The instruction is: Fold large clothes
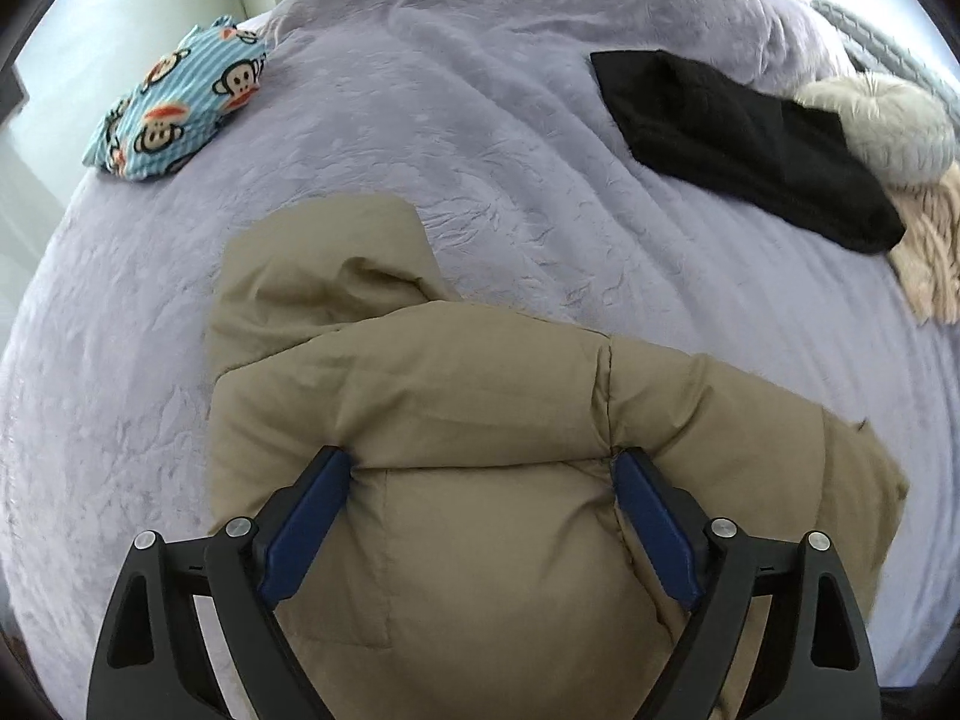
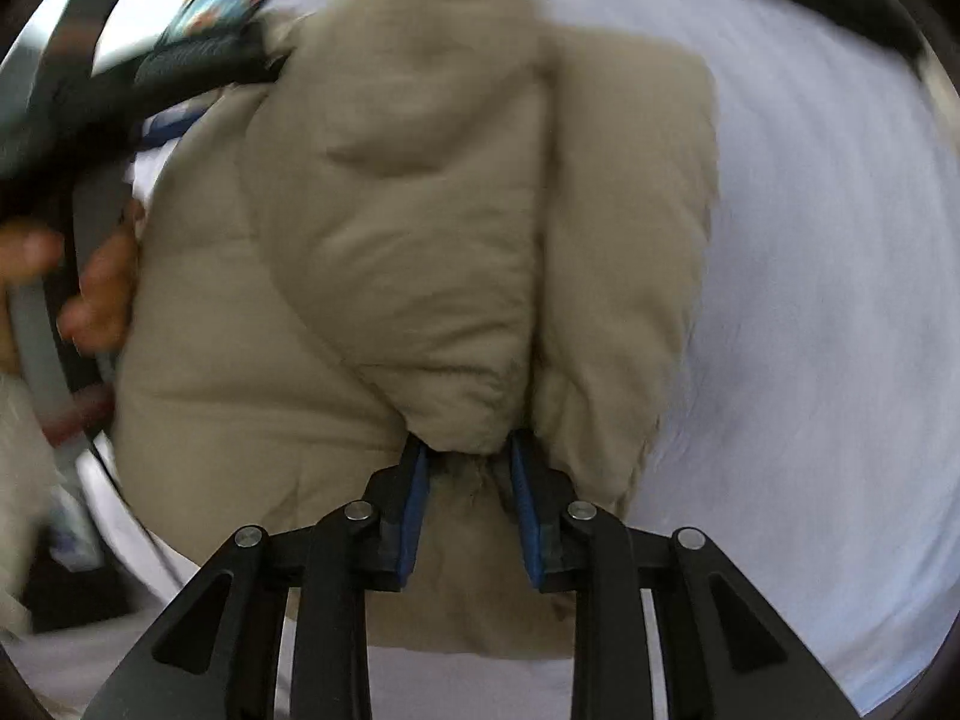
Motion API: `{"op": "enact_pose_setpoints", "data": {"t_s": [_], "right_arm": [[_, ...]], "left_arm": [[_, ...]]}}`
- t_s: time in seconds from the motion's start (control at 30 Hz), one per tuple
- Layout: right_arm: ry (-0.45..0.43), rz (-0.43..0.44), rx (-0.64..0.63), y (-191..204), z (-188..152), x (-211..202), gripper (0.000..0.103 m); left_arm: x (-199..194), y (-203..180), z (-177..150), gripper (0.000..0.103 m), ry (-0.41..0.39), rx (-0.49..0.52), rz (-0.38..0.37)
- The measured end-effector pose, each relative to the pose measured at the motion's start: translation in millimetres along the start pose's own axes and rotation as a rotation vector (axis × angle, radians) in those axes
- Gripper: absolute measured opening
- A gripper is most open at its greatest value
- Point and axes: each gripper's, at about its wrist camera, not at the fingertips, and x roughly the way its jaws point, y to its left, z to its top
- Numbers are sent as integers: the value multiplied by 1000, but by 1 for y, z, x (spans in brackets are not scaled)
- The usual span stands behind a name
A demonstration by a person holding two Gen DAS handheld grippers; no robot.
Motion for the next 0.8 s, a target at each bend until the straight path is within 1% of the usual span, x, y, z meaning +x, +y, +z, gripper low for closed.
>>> {"op": "enact_pose_setpoints", "data": {"t_s": [0.03, 0.07, 0.1, 0.13, 0.17, 0.2, 0.27, 0.33, 0.37, 0.4, 0.43, 0.47, 0.57, 0.63, 0.7, 0.77, 0.8], "right_arm": [[-13, 56, 55, -8, 2, -5, 31], [-41, 132, 112, -17, 5, -13, 34], [-72, 191, 159, -25, 9, -20, 45], [-102, 250, 205, -33, 17, -26, 54], [-132, 311, 251, -41, 27, -30, 66], [-153, 355, 290, -47, 36, -32, 66], [-195, 472, 380, -59, 61, -31, 66], [-190, 519, 426, -61, 84, -23, 65], [-169, 487, 430, -59, 94, -21, 36], [-154, 446, 413, -49, 89, -21, 11], [-134, 387, 388, -46, 94, -17, 11], [-128, 281, 362, -44, 97, -9, 10], [-120, 271, 385, -55, 92, 2, 9], [-125, 278, 397, -67, 91, 4, 8], [-132, 280, 394, -70, 91, 6, 8], [-136, 275, 380, -67, 88, -1, 8], [-138, 269, 368, -67, 87, -2, 8]], "left_arm": [[1, 2, -1, 90, 0, -7, -4], [2, 6, -1, 90, 1, -17, -11], [3, 9, -1, 90, 5, -26, -23], [3, 11, 0, 90, 8, -30, -29], [3, 12, 0, 90, 8, -30, -32], [2, 13, 1, 90, 10, -29, -34], [1, 14, 1, 90, 10, -33, -38], [2, 15, 2, 90, 13, -43, -41], [2, 15, 2, 90, 14, -44, -38], [3, 15, 2, 90, 16, -44, -40], [3, 12, 3, 90, 18, -40, -41], [4, 8, 3, 90, 19, -28, -38], [3, -3, 4, 90, 27, 12, -23], [-6, -4, 4, 90, 27, 17, -45], [-23, 6, -2, 90, 10, -3, -65], [-39, 20, -12, 90, -11, -26, -63], [-49, 32, -23, 90, -19, -45, -59]]}}
